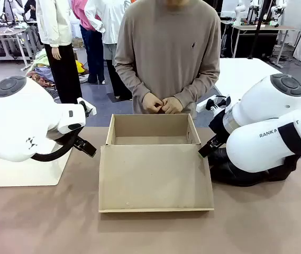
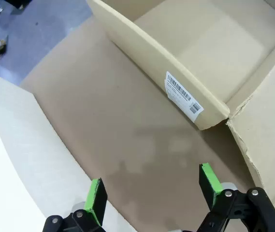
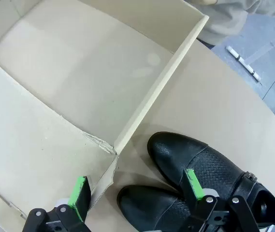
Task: Pack the shoes into the box.
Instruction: Place one shoe of the Shoes into the Shoes Box.
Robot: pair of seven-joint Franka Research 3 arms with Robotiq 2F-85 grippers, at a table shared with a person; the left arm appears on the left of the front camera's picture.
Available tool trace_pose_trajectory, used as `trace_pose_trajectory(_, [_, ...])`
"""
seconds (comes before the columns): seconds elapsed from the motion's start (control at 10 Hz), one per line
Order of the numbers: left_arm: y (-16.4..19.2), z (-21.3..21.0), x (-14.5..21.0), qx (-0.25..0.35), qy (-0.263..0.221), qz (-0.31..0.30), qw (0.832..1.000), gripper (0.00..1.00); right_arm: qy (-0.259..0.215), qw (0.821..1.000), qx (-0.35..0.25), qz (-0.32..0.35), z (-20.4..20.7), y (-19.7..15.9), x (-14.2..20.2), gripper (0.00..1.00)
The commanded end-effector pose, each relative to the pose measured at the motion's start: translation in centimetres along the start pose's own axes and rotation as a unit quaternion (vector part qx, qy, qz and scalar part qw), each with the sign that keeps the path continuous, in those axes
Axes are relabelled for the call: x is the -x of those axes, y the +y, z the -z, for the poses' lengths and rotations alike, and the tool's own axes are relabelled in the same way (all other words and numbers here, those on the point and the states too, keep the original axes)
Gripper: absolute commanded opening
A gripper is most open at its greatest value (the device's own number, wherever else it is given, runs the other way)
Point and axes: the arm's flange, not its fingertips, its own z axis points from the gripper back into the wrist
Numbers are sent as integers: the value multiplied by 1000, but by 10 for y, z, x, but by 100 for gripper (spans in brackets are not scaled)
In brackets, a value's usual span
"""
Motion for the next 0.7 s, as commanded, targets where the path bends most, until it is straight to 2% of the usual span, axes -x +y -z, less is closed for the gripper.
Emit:
trace_pose_trajectory(0.0, [0, 0, 0, 0, 0, 0, 1000, 100, 0, 1000, 0, 0, 0, 0, 0, 100])
trace_pose_trajectory(0.6, [0, 0, 0, 0, 0, 0, 1000, 100, 0, 1000, 0, 0, 0, 0, 0, 100])
